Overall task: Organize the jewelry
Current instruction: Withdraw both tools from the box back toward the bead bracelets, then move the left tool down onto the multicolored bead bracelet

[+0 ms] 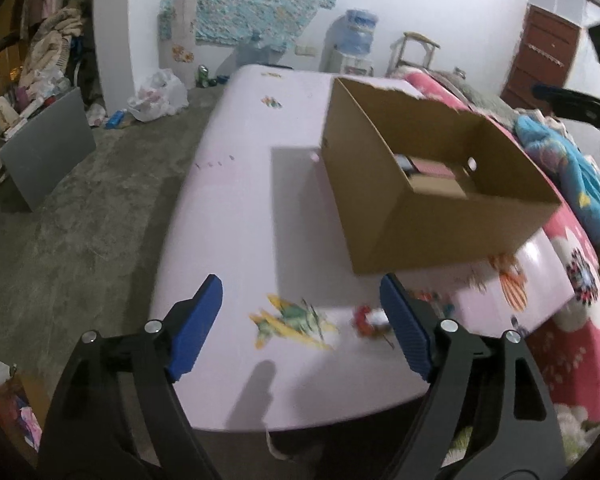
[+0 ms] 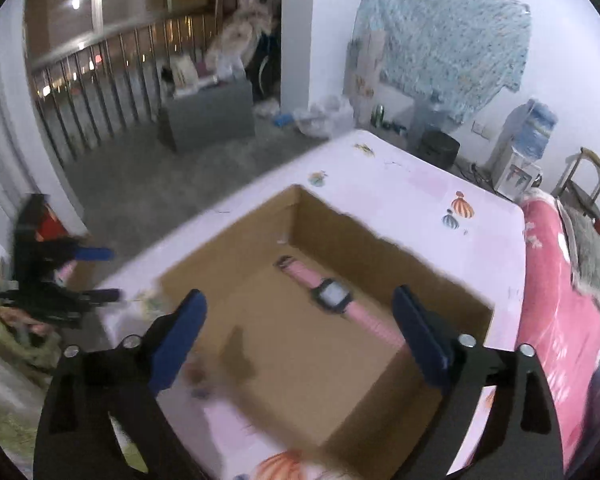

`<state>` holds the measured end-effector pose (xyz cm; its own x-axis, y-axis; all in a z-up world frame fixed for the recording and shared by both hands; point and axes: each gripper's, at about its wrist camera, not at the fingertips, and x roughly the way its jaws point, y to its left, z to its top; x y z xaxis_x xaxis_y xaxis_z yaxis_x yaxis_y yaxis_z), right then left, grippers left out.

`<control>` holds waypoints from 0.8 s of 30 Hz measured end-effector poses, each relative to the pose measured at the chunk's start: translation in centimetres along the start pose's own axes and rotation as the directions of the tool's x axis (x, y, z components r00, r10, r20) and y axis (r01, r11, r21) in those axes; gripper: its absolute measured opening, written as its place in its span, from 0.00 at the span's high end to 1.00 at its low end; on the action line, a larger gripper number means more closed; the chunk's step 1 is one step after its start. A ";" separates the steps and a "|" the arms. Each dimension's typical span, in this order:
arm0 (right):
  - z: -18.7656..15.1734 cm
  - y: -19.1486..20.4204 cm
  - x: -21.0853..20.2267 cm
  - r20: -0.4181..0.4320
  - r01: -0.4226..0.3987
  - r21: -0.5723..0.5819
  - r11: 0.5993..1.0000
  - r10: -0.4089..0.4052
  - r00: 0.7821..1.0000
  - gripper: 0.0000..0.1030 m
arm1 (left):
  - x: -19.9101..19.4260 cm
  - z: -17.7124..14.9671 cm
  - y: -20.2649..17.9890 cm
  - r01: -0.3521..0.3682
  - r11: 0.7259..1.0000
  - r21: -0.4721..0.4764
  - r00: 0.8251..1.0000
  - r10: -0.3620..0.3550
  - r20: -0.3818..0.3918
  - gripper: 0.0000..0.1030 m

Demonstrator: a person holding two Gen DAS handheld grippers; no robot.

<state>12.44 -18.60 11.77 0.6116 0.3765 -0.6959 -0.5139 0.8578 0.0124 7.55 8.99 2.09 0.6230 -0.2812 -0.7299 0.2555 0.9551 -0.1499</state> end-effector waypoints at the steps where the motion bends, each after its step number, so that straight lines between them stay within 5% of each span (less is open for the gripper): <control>1: -0.7 0.9 0.3 -0.005 -0.003 0.017 1.000 0.004 1.000 0.07 | 0.2 -0.7 -0.5 0.016 1.000 0.013 1.000 -0.016 -0.019 0.21; 8: -11.1 4.2 7.5 -0.155 -0.014 0.342 0.940 0.071 0.985 0.07 | 3.2 -3.8 -3.1 0.016 0.996 0.092 0.991 -0.003 -0.135 0.19; 12: -15.2 5.3 10.4 -0.253 0.099 0.468 0.878 0.026 0.967 0.07 | 5.0 -4.8 -3.8 -0.013 0.989 0.148 0.981 0.042 -0.191 0.19; 15: -16.4 6.4 11.0 -0.273 0.165 0.444 0.881 -0.043 0.961 0.06 | 5.6 -5.1 -4.2 -0.039 0.980 0.193 0.976 0.079 -0.205 0.15; 19: -16.1 7.9 12.5 -0.345 0.301 0.317 0.899 -0.186 0.920 0.06 | 5.9 -5.1 -4.0 -0.045 0.981 0.188 0.976 0.083 -0.199 0.10; 24: -16.2 8.8 13.4 -0.356 0.337 0.289 0.896 -0.226 0.907 0.06 | 5.9 -5.4 -3.8 -0.044 0.983 0.180 0.979 0.079 -0.191 0.08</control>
<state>6.33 -11.68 -9.11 0.4565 0.0228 -0.8894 -0.0806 0.9966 -0.0158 6.24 4.19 -5.19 0.4888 -0.1823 -0.8531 0.3564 0.9343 0.0045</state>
